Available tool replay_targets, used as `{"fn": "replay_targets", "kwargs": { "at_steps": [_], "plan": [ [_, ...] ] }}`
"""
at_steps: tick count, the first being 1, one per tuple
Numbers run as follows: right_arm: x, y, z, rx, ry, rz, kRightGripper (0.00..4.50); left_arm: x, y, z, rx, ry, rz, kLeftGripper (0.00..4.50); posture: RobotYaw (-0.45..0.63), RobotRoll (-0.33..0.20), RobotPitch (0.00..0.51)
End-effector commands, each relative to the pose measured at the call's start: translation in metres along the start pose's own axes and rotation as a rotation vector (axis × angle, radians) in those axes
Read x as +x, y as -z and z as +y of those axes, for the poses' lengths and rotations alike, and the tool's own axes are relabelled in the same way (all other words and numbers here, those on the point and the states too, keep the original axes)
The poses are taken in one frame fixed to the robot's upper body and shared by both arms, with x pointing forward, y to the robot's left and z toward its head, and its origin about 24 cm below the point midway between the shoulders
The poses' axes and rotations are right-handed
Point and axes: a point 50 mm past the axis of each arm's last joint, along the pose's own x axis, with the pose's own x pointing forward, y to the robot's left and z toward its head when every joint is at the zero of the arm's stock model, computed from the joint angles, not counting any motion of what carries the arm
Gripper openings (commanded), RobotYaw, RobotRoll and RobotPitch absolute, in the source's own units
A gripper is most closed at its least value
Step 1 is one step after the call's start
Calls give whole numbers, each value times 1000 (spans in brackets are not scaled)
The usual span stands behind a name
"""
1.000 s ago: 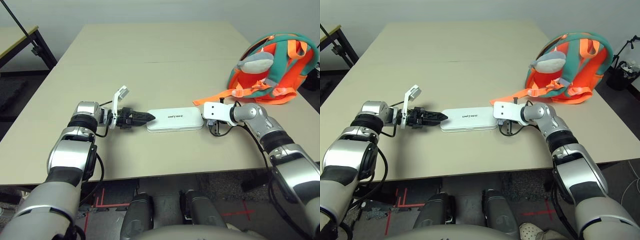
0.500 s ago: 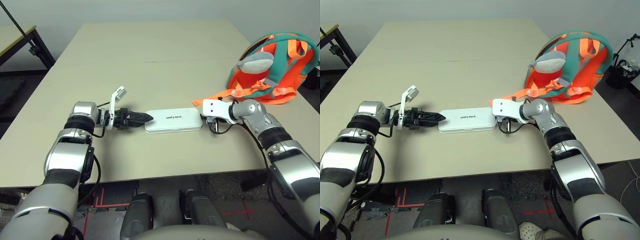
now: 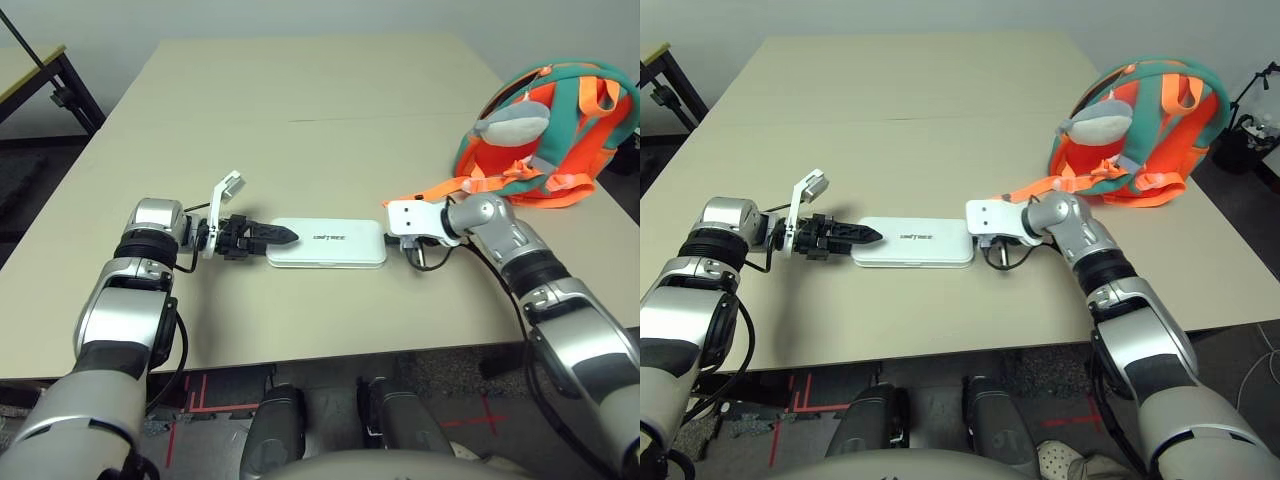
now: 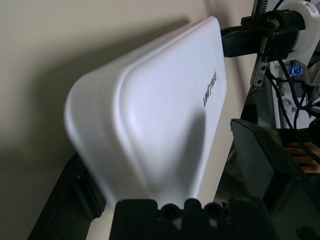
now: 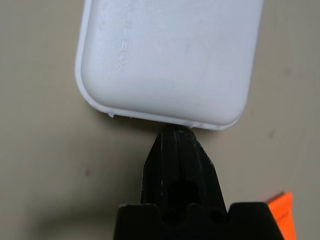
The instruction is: Put the pencil case into the backpack and zip it.
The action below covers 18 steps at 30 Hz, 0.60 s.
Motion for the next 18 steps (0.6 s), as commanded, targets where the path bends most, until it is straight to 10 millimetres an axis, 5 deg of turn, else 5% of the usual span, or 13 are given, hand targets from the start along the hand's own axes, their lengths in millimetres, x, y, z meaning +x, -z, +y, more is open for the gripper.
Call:
{"fn": "replay_targets", "kwargs": {
  "at_steps": [1, 7, 9, 15, 18],
  "plan": [
    [8, -11, 4, -23, -45, -37, 27, 3, -2, -4, 17, 10, 28, 4500, 105, 0, 112],
    [4, 2, 9, 9, -31, 1, 5, 6, -2, -4, 41, 32, 16, 4332, 101, 0, 108],
    [-2, 9, 13, 36, -19, 9, 0, 6, -3, -4, 43, 37, 3, 3905, 104, 0, 108],
    [-31, 34, 30, 177, 81, 23, 0, 5, -5, -5, 30, 69, -53, 1696, 104, 0, 108],
    [-48, 41, 39, 260, 146, 18, 0, 4, -6, -6, 32, 77, -73, 1325, 98, 0, 110]
  ]
}}
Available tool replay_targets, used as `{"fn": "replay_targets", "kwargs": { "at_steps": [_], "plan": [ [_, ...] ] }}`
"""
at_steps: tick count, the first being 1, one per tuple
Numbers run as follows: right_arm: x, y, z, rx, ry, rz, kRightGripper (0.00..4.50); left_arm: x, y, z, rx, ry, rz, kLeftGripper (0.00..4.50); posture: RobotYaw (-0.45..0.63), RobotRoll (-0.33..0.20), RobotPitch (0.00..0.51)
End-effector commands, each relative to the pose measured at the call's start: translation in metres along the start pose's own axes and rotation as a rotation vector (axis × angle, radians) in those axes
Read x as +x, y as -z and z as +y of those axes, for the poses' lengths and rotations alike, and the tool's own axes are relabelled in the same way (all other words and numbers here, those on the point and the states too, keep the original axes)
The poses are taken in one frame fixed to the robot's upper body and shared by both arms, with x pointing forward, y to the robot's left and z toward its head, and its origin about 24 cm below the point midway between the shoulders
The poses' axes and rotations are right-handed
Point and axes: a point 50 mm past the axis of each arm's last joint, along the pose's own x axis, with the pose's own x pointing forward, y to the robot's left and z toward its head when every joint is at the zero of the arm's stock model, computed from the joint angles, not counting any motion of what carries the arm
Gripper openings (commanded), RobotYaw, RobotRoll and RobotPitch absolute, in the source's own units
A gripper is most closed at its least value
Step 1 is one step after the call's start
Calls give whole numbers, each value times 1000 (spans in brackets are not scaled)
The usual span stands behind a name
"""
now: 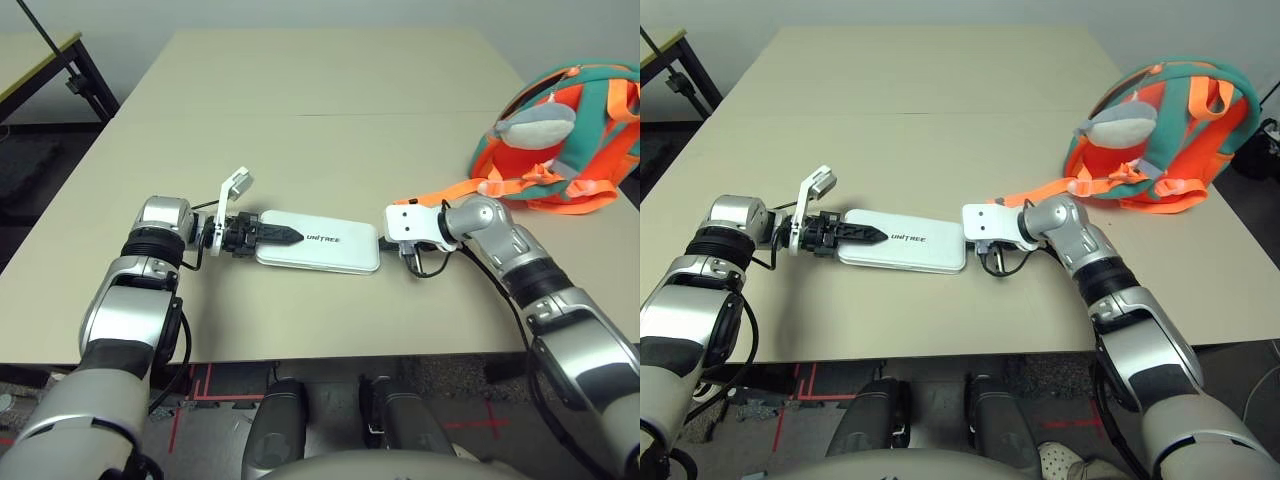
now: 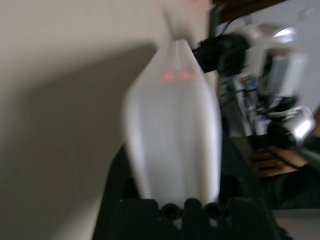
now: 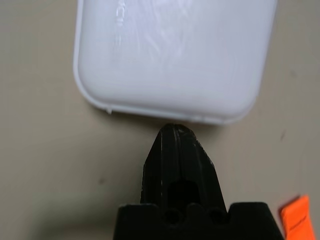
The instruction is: Put the pencil case into the backpack and zip it.
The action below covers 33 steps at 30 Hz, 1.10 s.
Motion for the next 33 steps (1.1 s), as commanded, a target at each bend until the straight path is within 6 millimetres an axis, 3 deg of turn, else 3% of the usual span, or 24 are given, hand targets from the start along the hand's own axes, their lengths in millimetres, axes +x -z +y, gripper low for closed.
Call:
{"fn": "replay_targets", "kwargs": {
  "at_steps": [1, 4, 8, 13, 19, 24, 28, 33],
  "plan": [
    [-27, 17, 7, 134, 90, 25, 179, -7, -1, 2, 20, -78, -15, 1325, 96, 0, 109],
    [-47, 22, 10, 219, 190, 23, 941, -8, -5, -2, 29, -54, -49, 1325, 92, 0, 111],
    [-95, 38, 17, 425, 444, 85, 2581, -10, -19, -12, 107, -30, -174, 1325, 79, 0, 116],
    [-143, 28, 37, 646, 716, 9, 4463, -13, -34, -34, 187, 36, -300, 1318, 66, 0, 120],
    [-185, 18, 52, 791, 954, -68, 4500, -12, -36, -58, 253, 103, -375, 1313, 41, 0, 117],
    [-207, 30, 41, 861, 1175, -109, 4500, -8, -33, -61, 266, 105, -406, 1313, 34, 0, 116],
    [-207, 37, 26, 881, 1250, -151, 4500, -5, -32, -62, 264, 114, -417, 1313, 37, 0, 116],
    [-190, 60, 3, 890, 1299, -142, 4500, -4, -32, -65, 273, 115, -429, 1313, 65, 0, 105]
  ]
}}
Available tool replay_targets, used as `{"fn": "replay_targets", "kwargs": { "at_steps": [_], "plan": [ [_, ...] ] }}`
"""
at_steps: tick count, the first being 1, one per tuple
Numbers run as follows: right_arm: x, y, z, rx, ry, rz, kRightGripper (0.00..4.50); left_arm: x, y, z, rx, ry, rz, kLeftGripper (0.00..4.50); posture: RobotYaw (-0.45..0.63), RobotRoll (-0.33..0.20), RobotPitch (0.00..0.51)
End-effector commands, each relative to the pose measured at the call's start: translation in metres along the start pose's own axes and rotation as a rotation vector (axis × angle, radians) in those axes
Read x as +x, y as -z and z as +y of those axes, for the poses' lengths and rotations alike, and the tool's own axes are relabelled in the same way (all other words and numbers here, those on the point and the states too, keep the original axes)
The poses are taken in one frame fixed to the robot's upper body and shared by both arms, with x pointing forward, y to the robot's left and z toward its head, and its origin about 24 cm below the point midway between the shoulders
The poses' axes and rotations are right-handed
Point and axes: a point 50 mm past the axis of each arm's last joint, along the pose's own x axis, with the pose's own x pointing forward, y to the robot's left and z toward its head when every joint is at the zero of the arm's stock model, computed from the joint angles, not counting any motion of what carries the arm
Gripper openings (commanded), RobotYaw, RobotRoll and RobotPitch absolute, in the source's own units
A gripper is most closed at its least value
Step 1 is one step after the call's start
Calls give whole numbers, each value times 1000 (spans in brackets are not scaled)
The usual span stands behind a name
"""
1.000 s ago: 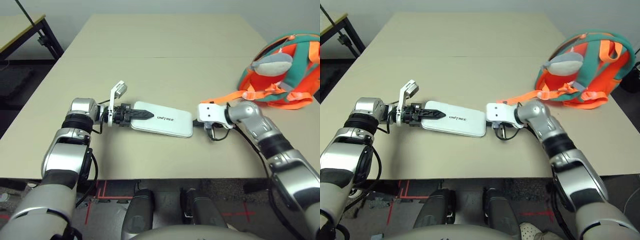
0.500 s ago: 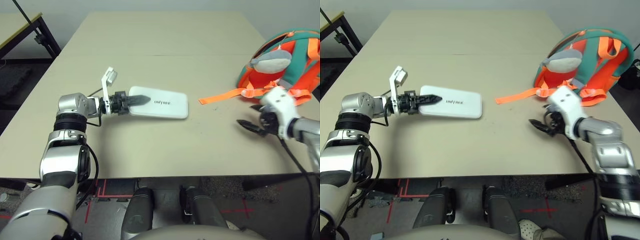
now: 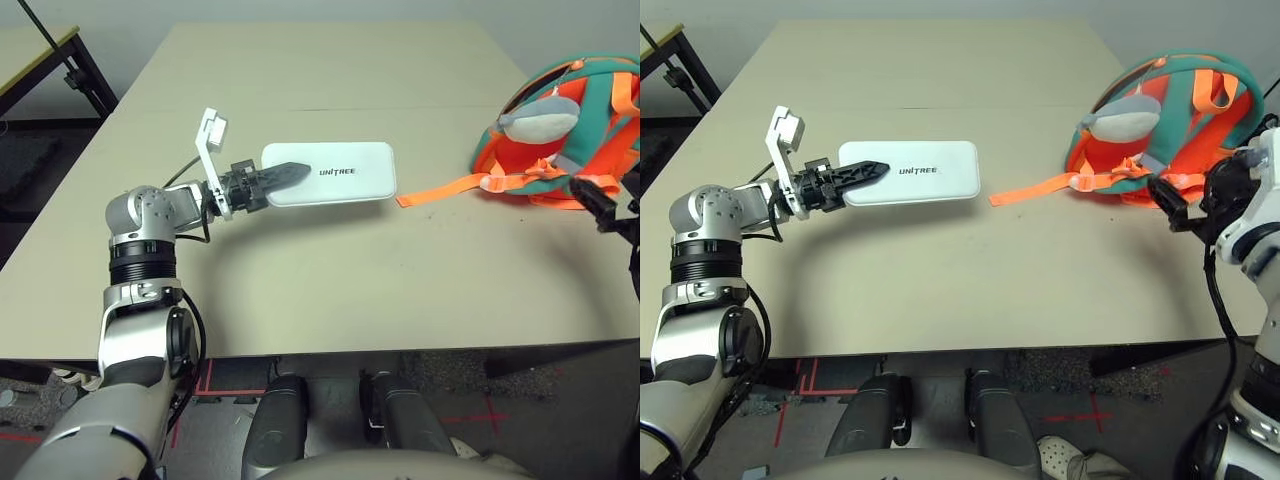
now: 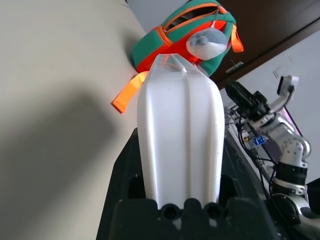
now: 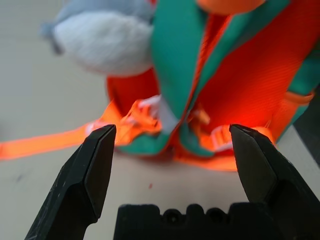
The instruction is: Put the pencil case into the backpack and zip it.
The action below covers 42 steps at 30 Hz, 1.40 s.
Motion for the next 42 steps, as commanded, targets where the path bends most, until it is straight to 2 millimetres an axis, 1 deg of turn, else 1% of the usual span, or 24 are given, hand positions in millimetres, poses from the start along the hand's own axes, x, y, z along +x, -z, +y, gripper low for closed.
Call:
{"fn": "replay_targets", "kwargs": {
  "at_steps": [1, 5, 9, 14, 17, 20, 23, 24, 27, 29, 30, 31, 35, 39, 42],
  "plan": [
    [19, 15, 0, 12, 12, 15, 4500, -1, -5, -7, 24, 34, -39, 1313, 71, 0, 103],
    [36, 20, -1, -15, 19, 2, 4500, -4, -7, -8, 31, 33, -57, 1312, 93, 0, 93],
    [53, 25, -3, -5, 35, -12, 4500, -6, -5, -8, 35, 27, -72, 1312, 105, 0, 86],
    [64, 26, -7, -11, 64, -41, 4500, -8, -4, -10, 37, 24, -81, 1312, 124, 0, 80],
    [71, 23, -4, -1, 51, -66, 4500, -11, -5, -10, 40, 14, -90, 1312, 128, 0, 82],
    [73, 19, -5, 4, 68, -99, 3873, -12, -4, -9, 39, 10, -93, 1312, 127, 0, 84],
    [72, 17, -4, -5, 60, -128, 2716, -11, -5, -9, 40, 11, -103, 1312, 124, 0, 85],
    [71, 17, -4, -5, 56, -137, 2425, -11, -5, -9, 39, 13, -105, 1312, 123, 0, 86],
    [69, 16, -4, -12, 47, -155, 1213, -11, -5, -9, 38, 14, -106, 1312, 120, 0, 85],
    [66, 14, 1, -23, 6, -192, 451, -10, -6, -9, 39, 14, -107, 1312, 117, 0, 84],
    [64, 14, 3, -30, -12, -208, 162, -10, -6, -9, 39, 14, -107, 1312, 117, 0, 84],
    [63, 13, 6, -43, -41, -227, 105, -10, -6, -9, 40, 15, -107, 1312, 113, 0, 84],
    [58, 8, 27, -60, -191, -311, 105, -7, -10, -9, 53, 21, -99, 1312, 108, 0, 84],
    [54, -2, 37, -52, -268, -373, 105, -5, -18, -10, 66, 24, -103, 1312, 106, 0, 83],
    [48, -10, 47, -39, -362, -442, 105, -4, -20, -10, 73, 26, -99, 1312, 105, 0, 81]
  ]
}}
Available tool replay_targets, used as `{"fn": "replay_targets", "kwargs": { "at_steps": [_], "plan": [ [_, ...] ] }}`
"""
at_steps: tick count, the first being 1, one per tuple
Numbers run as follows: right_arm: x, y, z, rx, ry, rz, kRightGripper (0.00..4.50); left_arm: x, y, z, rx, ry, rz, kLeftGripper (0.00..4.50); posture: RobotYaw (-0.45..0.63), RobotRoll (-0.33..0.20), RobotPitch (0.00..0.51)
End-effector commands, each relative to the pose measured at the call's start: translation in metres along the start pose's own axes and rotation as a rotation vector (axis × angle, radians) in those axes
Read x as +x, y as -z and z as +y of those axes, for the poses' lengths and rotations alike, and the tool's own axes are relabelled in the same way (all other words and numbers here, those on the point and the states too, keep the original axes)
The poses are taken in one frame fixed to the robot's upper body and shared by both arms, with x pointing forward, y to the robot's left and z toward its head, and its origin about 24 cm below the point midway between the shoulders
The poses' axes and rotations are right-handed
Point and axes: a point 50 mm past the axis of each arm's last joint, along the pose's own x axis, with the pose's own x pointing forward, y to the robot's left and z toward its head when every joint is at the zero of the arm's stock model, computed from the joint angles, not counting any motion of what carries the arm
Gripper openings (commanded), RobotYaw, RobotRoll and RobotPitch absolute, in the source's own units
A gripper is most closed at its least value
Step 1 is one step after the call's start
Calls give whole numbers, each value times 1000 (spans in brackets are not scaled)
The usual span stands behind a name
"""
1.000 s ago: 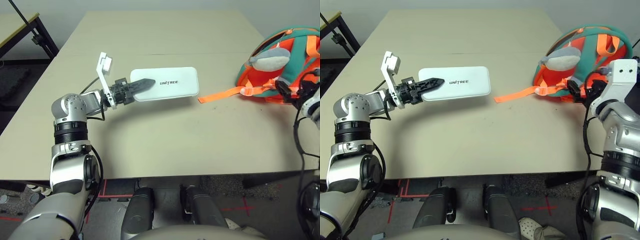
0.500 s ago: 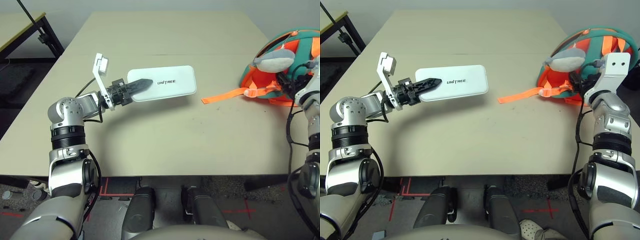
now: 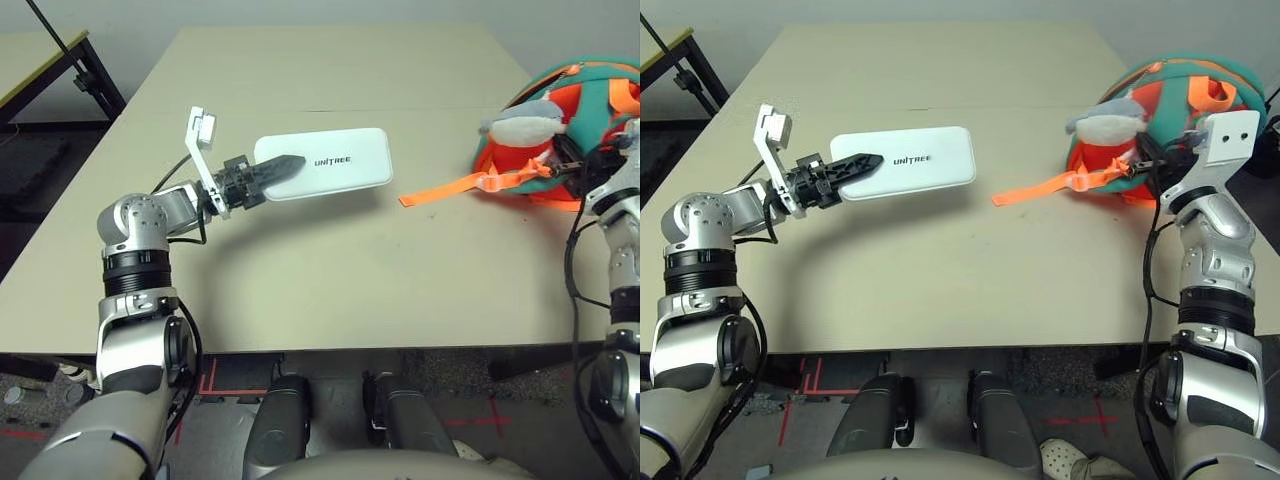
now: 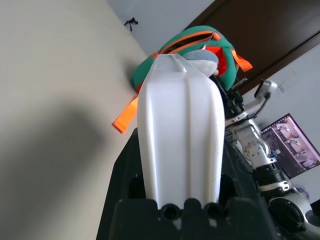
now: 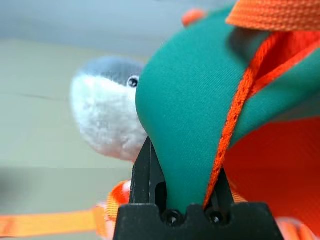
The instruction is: Put the pencil case into the backpack and zip it.
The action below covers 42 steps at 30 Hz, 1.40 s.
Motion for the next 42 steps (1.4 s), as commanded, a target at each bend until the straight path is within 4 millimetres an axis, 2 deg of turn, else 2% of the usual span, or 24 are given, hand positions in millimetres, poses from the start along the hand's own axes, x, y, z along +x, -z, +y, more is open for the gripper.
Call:
{"fn": "replay_targets", "kwargs": {
  "at_steps": [1, 11, 21, 26, 29, 32, 37, 42],
  "plan": [
    [2, -18, 20, 11, -162, -121, 105, 1, -7, -3, 30, 26, -6, 1312, 105, 0, 81],
    [1, -48, 52, 122, -422, -223, 105, -3, -12, 0, 51, 7, -3, 1312, 107, 0, 77],
    [-11, -69, 86, 140, -689, -179, 105, -20, -43, -3, 142, -37, -28, 1312, 99, 0, 82],
    [-20, -80, 94, 184, -779, -166, 105, -29, -57, -8, 207, -41, -12, 1312, 99, 0, 82],
    [-32, -77, 98, 209, -862, -98, 105, -31, -57, -16, 245, -9, 57, 1312, 98, 0, 80],
    [-36, -65, 98, 198, -871, -21, 105, -27, -55, -25, 291, 38, 120, 1311, 99, 0, 78],
    [-38, -49, 102, 198, -882, 48, 105, -22, -50, -47, 424, 119, 299, 1311, 97, 0, 73],
    [-37, -45, 106, 202, -895, 62, 105, -11, -59, -66, 587, 154, 340, 1310, 107, 0, 71]
  ]
}}
